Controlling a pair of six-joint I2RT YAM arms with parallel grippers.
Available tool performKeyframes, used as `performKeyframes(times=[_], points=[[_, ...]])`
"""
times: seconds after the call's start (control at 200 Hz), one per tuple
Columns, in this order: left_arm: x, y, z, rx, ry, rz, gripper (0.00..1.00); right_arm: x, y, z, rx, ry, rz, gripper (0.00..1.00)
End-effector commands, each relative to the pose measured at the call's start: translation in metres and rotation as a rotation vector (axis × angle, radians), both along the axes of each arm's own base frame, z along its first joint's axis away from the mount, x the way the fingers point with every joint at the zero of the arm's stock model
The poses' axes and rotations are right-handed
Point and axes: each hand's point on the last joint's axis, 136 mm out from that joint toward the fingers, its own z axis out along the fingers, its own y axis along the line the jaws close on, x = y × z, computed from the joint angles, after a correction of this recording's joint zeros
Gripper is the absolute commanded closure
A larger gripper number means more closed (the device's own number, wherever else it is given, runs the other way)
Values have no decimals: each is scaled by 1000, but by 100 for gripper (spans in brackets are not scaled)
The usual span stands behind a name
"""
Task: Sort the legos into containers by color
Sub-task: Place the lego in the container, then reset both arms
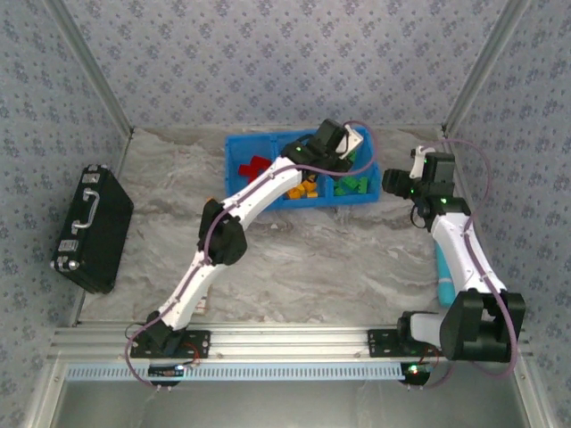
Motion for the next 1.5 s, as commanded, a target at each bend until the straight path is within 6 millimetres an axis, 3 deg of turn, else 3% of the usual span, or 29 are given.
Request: performKeyframes(times=[0.0, 0.1, 0.25, 0.46, 0.67, 0.895, 0.975, 1.11, 1.165, 1.325, 1.495], points=[[11, 0, -4, -17, 4, 46, 66, -5, 1, 4, 3, -18, 22, 25], [22, 1, -8, -49, 5, 72, 62, -5, -3, 2, 18, -18, 22, 25], [27, -4, -10, -89, 15, 68, 48, -2, -6, 2, 67, -29, 26, 24], [27, -2, -11, -83, 20, 67, 44, 1, -7, -3, 77, -22, 28, 24], [21, 6, 17, -74, -13, 57, 43, 1, 0, -4, 151, -49, 48, 16], [19, 20, 69, -93, -96, 72, 42, -8, 17, -3, 178, -29, 97, 9], [12, 36, 68, -42, -78, 81, 40, -18, 24, -8, 145, -5, 109, 1], [1, 68, 60, -28, -98, 127, 35, -36, 28, -22, 127, 32, 93, 1], [-6, 87, 68, -79, -113, 164, 32, -40, 30, -25, 148, 32, 86, 1], [-30, 168, 63, -106, -115, 302, 29, -45, 35, -24, 153, 11, 74, 1], [-64, 271, 67, -93, -182, 464, 26, -48, 35, -24, 94, 35, 55, 1]])
